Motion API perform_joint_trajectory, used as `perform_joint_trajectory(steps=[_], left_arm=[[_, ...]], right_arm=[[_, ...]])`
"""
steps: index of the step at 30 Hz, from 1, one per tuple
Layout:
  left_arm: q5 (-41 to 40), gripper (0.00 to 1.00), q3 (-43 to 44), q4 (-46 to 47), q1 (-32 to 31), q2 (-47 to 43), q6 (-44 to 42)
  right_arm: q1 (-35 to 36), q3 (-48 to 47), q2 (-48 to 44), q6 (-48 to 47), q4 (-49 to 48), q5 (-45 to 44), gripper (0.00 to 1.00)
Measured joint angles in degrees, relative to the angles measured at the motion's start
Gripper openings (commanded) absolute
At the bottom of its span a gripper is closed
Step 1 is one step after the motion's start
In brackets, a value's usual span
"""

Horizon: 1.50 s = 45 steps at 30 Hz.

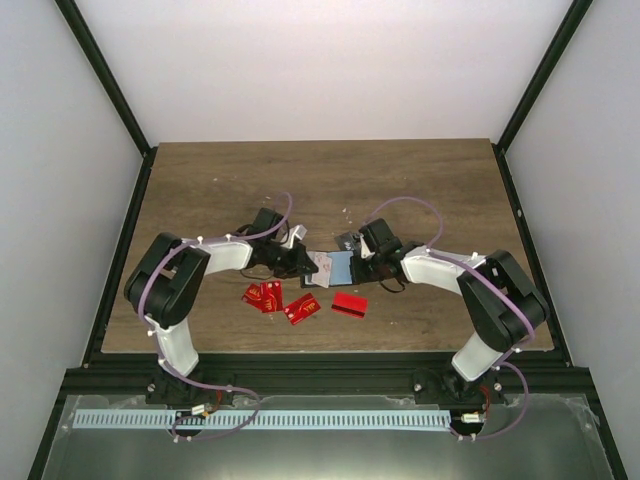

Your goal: Put the credit cards into the card holder

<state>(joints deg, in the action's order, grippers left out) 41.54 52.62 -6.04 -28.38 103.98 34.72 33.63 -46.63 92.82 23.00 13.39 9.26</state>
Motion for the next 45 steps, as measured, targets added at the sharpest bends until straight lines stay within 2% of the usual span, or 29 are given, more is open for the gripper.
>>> perform_joint_trajectory(steps=[16,23,28,31,34,35,37,39,41,45], left_arm=[[1.27,0.04,1.53,1.66,0.0,1.81,0.68],[-0.04,0.04,2.36,0.66,0.0,1.92,-0.24],[-0.37,0.04,2.62,0.48,-0.02,2.36,-0.48],[-0.48,0.04,2.86,0.35,-0.15,2.43,-0.5],[-0.72,0.04,3.23,0.17,-0.31,2.47,-0.66],[-0.79,0.04,3.28,0.11,-0.33,2.47,-0.68],[-0.96,0.04,3.32,-0.09,-0.37,2.47,-0.79],[-1.05,0.04,3.32,-0.15,-0.44,2.47,-0.9],[-1.2,0.04,3.34,-0.28,-0.48,2.47,-0.96],[-1.25,0.04,3.54,-0.59,-0.5,2.49,-1.14]], right_arm=[[0.0,0.94,-0.26,0.35,-0.83,-1.01,0.01],[0.02,0.96,-3.23,1.81,1.2,-4.48,0.2],[0.07,0.96,-6.51,2.19,1.53,-5.99,0.18],[0.07,0.96,-5.77,2.36,1.6,-6.43,0.15],[0.07,0.96,-4.17,2.54,1.51,-6.56,0.15],[0.07,0.96,-3.48,2.56,1.42,-6.54,0.17],[0.07,0.96,-2.16,2.56,1.31,-6.58,0.26],[0.09,0.96,-1.16,2.71,1.33,-6.82,0.28],[0.13,0.96,-0.87,2.69,1.38,-7.17,0.27],[0.22,0.96,-0.87,2.32,1.38,-7.74,0.13]])
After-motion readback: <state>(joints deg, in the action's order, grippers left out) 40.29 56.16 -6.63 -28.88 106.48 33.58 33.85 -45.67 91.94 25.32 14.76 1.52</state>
